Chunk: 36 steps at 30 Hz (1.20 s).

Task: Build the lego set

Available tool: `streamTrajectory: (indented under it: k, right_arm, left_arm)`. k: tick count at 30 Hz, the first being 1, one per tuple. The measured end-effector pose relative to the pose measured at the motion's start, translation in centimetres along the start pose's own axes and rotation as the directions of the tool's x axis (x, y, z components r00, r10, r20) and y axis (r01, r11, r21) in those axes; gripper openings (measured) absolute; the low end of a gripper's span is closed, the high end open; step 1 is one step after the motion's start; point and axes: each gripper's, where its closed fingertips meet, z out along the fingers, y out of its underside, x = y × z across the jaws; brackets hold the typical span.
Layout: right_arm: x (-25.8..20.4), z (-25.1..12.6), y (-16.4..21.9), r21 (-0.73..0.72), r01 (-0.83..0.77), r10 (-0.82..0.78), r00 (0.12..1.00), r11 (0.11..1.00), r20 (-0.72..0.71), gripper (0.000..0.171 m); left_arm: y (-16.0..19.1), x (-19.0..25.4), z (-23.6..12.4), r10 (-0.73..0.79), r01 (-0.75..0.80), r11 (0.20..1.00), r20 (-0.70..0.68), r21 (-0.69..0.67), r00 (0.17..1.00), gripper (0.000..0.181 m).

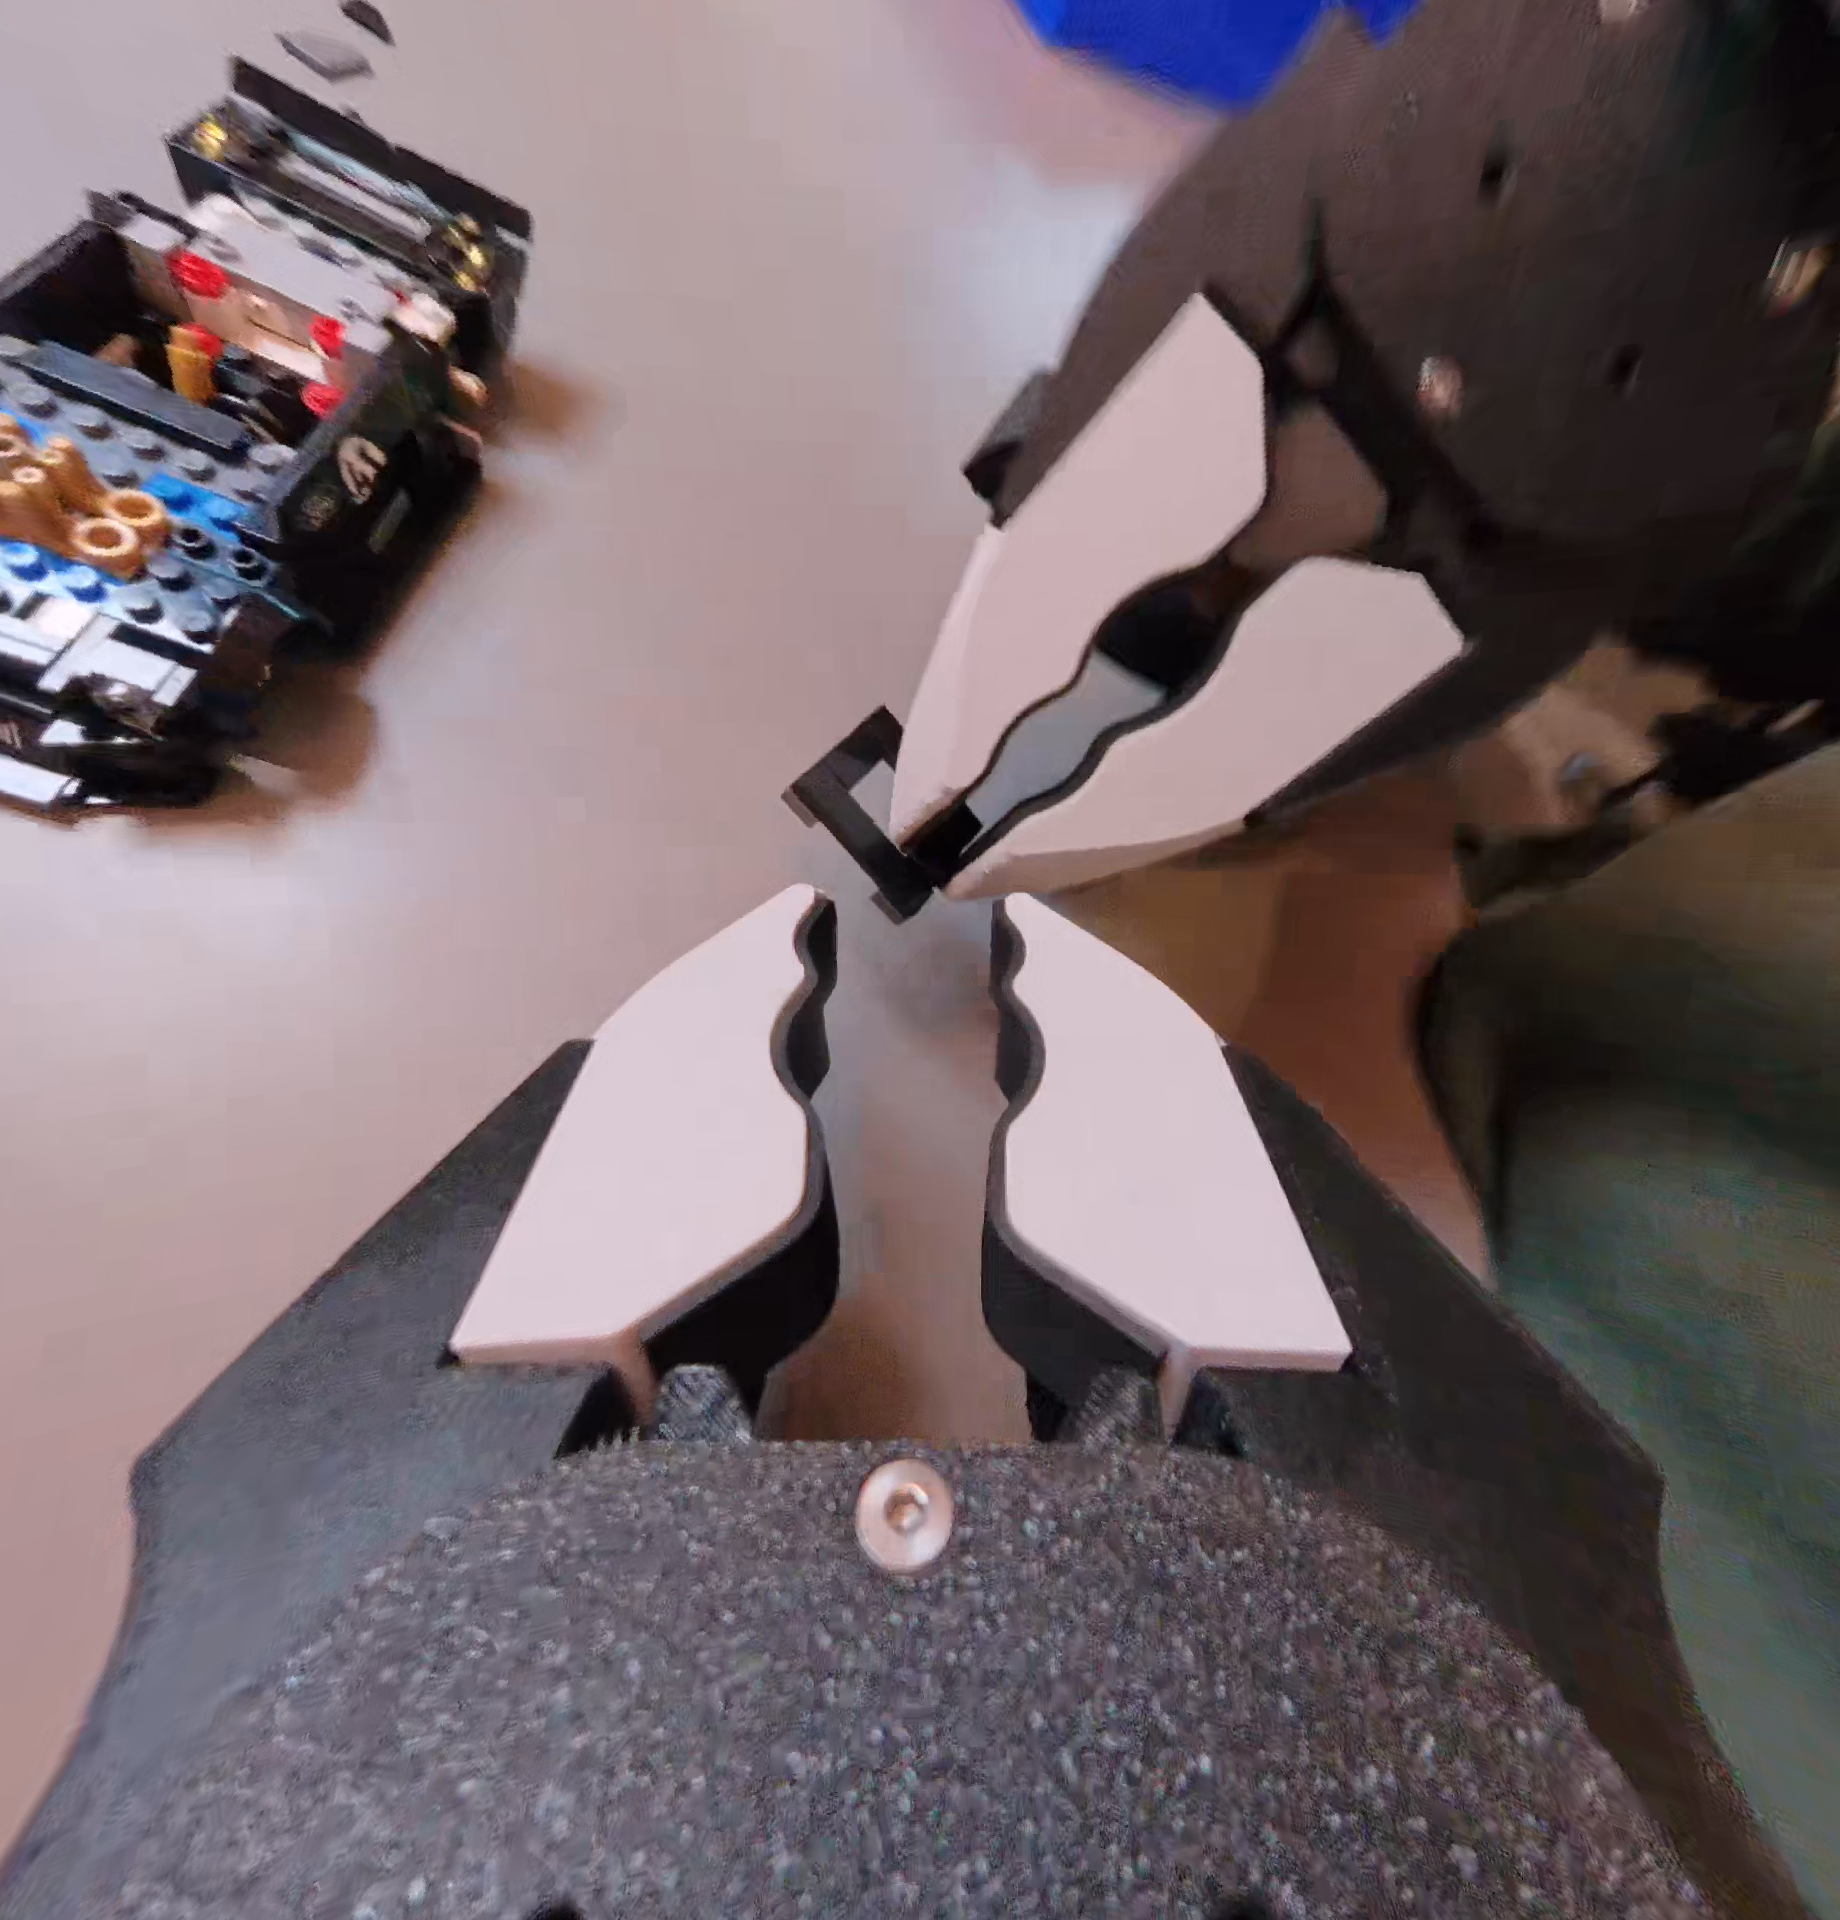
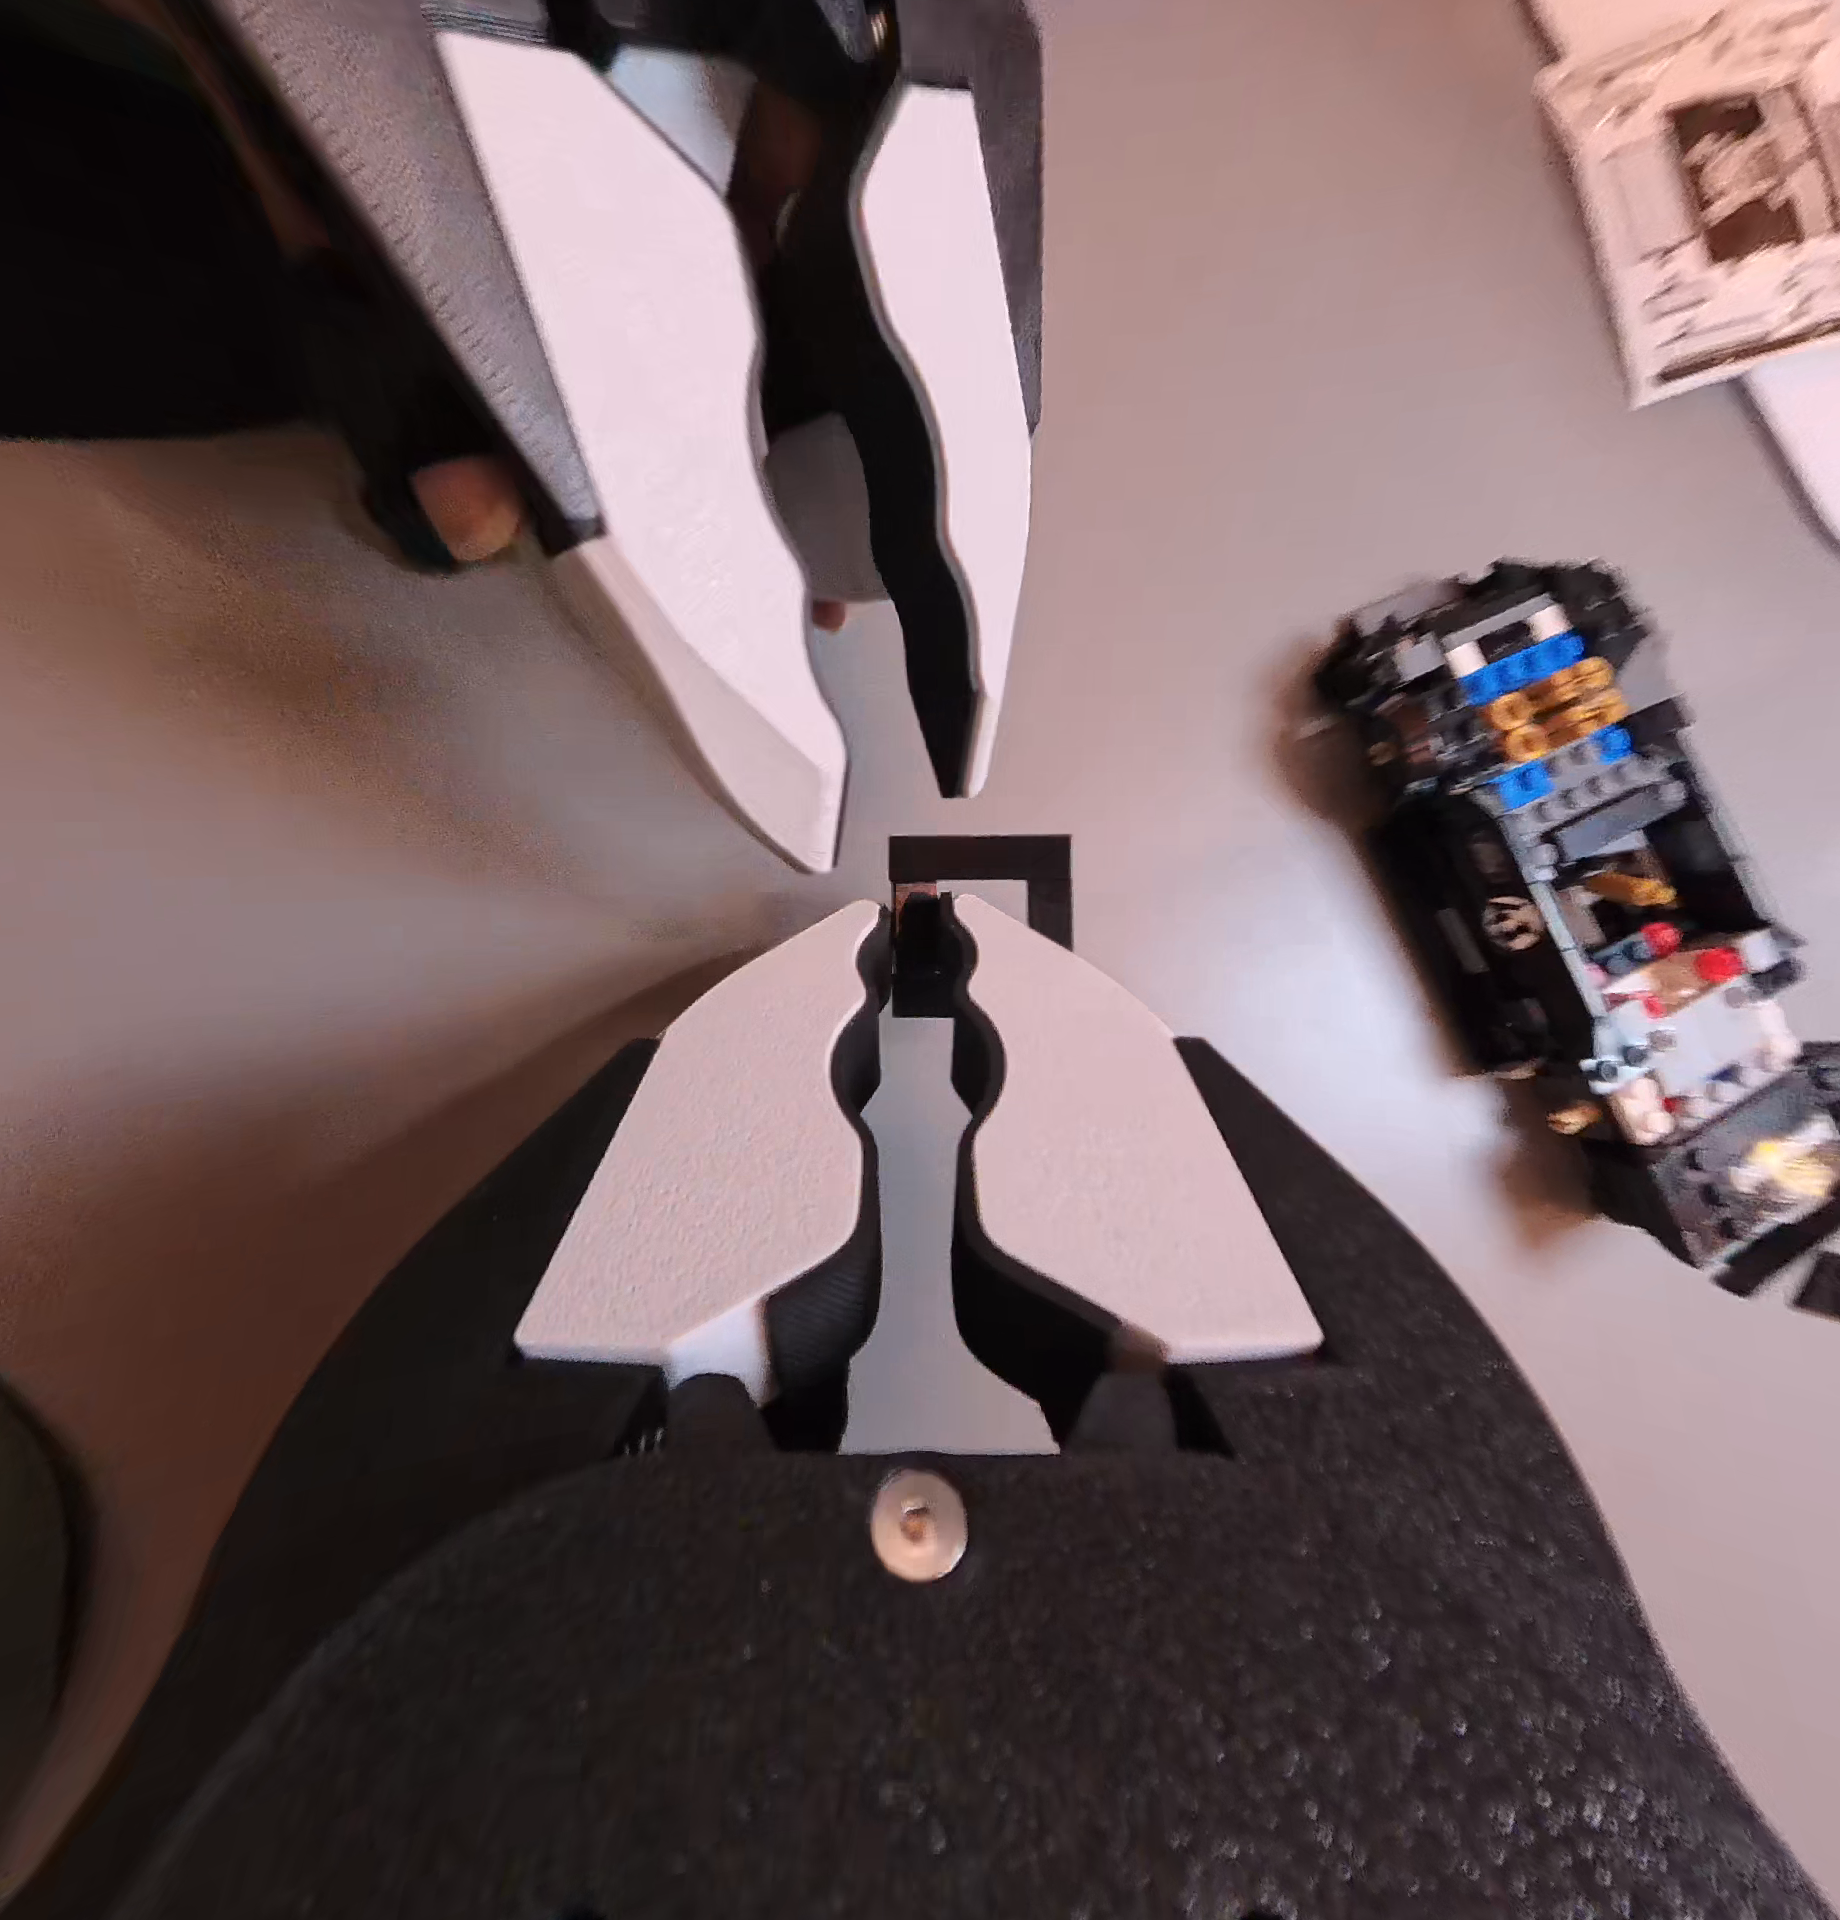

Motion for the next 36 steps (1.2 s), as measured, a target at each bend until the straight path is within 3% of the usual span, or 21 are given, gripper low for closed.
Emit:
streamTrajectory:
  k: [5,10,17,24,30,33,36]
  right_arm:
    - [0.8,-1.5,-1.9,0.074,0.093,-0.084,0.990,0.993,-0.116,0.008]
    - [0.9,-2.4,-3.1,0.086,0.170,-0.152,0.972,0.982,-0.181,0.008]
    - [0.7,-3.3,-4.0,0.083,0.289,-0.260,0.932,0.954,-0.254,0.008]
    - [1.0,-4.2,-5.0,0.069,0.361,-0.320,0.887,0.930,-0.333,0.009]
    - [0.7,-5.8,-6.2,0.152,0.368,-0.301,0.890,0.917,-0.341,0.018]
    - [0.0,-7.7,-7.1,0.304,0.266,-0.190,0.947,0.915,-0.258,0.019]
    - [0.8,-9.0,-6.9,0.454,0.004,0.027,0.998,0.891,-0.062,0.027]
  left_arm:
    - [-2.9,0.5,-1.0,-0.294,0.333,0.927,-0.214,0.174,0.931,0.029]
    - [-3.5,1.3,-1.2,-0.355,0.426,0.886,-0.326,0.182,0.876,0.017]
    - [-4.0,2.1,-1.8,-0.297,0.388,0.898,-0.366,0.208,0.882,0.009]
    - [-5.0,2.5,-2.5,-0.179,0.271,0.918,-0.306,0.291,0.935,0.008]
    - [-5.9,2.5,-3.7,-0.116,0.225,0.904,-0.299,0.363,0.947,0.008]
    - [-6.5,2.8,-4.4,-0.047,0.170,0.898,-0.295,0.407,0.954,0.008]
    - [-7.1,3.8,-5.2,0.070,0.065,0.884,-0.269,0.463,0.961,0.008]
